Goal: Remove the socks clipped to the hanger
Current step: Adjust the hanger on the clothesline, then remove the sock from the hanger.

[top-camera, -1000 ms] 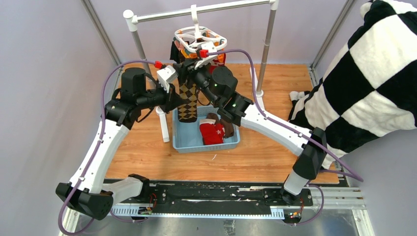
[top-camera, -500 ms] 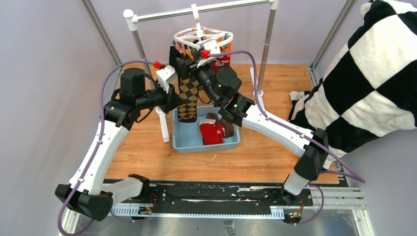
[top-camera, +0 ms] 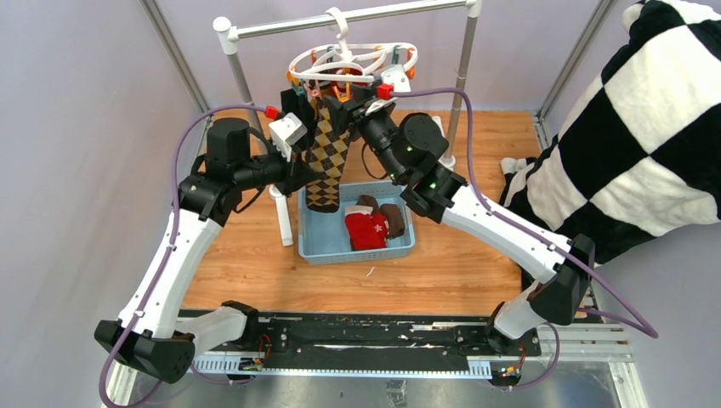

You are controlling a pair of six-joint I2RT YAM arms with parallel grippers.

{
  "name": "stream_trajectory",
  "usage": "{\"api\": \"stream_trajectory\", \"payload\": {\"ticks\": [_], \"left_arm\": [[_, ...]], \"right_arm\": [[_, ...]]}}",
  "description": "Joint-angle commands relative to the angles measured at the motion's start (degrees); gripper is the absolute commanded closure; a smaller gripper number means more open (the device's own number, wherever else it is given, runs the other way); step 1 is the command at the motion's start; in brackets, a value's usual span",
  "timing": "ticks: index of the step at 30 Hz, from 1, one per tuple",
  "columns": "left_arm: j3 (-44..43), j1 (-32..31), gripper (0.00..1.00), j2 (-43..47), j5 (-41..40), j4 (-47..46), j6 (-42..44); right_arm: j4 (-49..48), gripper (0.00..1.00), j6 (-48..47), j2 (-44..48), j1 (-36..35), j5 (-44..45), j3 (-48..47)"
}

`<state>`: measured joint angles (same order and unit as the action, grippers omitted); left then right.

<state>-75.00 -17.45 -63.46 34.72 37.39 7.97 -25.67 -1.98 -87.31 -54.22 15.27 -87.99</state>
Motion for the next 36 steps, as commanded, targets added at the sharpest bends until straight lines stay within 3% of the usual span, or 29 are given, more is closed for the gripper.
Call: {"api": "stream_trajectory", "payload": {"ticks": [1,25,36], "left_arm": [[-1.44,-0.48,1.00,1.12,0.26,0.22,0.03],[-2.34,-0.48,1.00,1.06,1.16,0.30,-0.61],[-2.45,-0.48,1.00,0.92,0.93,0.43,-0.45]], "right_arm": [[0.17,0.38,3.50,1.52,2.27,-1.76,1.00],[4.27,0.39,4.14,-3.32,3.37,4.43,-3.01],[4.01,0.47,4.22,-7.17,5.16,3.08,-9.23]]}}
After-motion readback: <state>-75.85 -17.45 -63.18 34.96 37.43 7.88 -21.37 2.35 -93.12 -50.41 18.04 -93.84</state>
